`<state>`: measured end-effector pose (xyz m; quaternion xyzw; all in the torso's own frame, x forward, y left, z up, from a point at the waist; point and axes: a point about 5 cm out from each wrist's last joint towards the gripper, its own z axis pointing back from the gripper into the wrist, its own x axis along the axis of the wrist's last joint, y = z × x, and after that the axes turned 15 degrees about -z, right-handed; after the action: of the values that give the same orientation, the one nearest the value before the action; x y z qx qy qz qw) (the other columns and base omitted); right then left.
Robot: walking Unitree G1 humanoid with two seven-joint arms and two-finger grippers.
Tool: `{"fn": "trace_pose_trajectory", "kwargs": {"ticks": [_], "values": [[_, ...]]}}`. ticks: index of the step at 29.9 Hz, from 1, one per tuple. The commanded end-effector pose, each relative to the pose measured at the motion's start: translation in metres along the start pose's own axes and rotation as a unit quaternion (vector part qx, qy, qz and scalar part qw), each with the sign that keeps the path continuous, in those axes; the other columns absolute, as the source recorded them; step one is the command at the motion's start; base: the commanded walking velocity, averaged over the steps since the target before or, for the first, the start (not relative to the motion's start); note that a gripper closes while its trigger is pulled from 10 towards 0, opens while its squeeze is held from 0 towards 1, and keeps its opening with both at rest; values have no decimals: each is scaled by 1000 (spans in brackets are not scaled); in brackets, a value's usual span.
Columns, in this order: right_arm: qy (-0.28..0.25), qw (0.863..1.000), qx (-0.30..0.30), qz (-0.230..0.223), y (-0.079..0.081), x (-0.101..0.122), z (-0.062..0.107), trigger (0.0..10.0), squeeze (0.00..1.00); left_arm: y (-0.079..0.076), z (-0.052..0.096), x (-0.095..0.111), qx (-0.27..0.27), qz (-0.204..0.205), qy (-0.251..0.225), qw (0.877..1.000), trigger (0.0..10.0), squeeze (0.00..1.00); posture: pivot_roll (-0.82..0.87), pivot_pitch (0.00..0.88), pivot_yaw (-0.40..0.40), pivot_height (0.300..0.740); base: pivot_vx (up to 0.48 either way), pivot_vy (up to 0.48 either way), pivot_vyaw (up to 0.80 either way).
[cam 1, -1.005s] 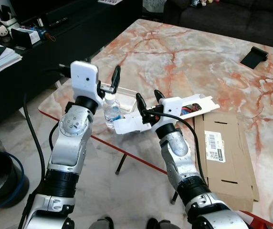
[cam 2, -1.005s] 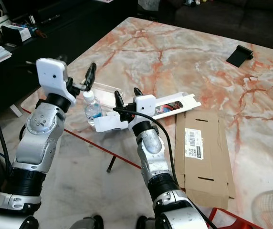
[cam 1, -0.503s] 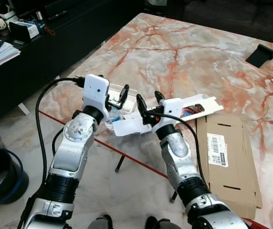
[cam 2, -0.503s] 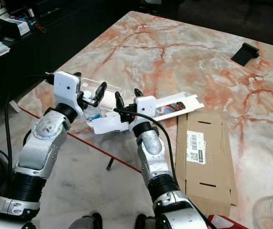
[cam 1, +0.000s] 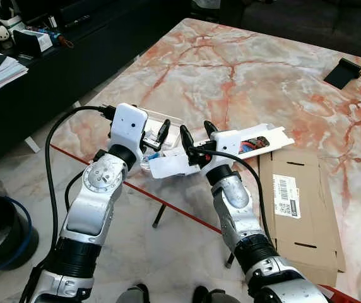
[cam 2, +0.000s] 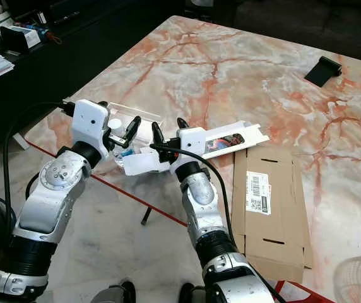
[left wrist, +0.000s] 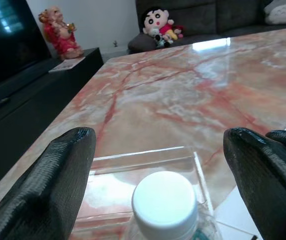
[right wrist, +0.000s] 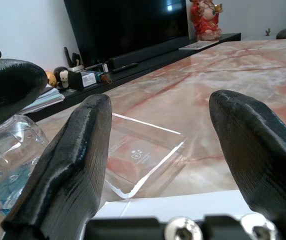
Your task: Picking trash to rubbish bin
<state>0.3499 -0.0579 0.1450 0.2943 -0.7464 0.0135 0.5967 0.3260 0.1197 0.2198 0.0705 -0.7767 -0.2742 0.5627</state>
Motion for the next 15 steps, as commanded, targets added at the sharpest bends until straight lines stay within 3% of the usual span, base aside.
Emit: {"fn": "trace_pose_trajectory", "kwargs": {"ticks": [1, 2, 3, 15], "values": [[7, 1000, 2, -7, 4, -3, 0, 10000, 0, -2, 1, -8, -2, -6, 25, 1000, 10000, 0, 142, 180, -8, 740, 0, 0, 0], [7, 1000, 2, -7, 4, -3, 0, 10000, 0, -2, 1, -8, -2, -6, 25, 1000, 10000, 0, 142, 180, -8, 740, 0, 0, 0], [7, 1000, 2, -7, 4, -4, 0, 10000, 0, -1, 1, -11, 3, -6, 30, 1000, 157, 0, 141, 180, -7, 740, 0, 0, 0], [10, 1000, 3, -7, 5, -4, 0, 10000, 0, -1, 1, -13, 8, -3, 36, 999, 0, 0, 140, 181, -8, 740, 0, 0, 0]]}}
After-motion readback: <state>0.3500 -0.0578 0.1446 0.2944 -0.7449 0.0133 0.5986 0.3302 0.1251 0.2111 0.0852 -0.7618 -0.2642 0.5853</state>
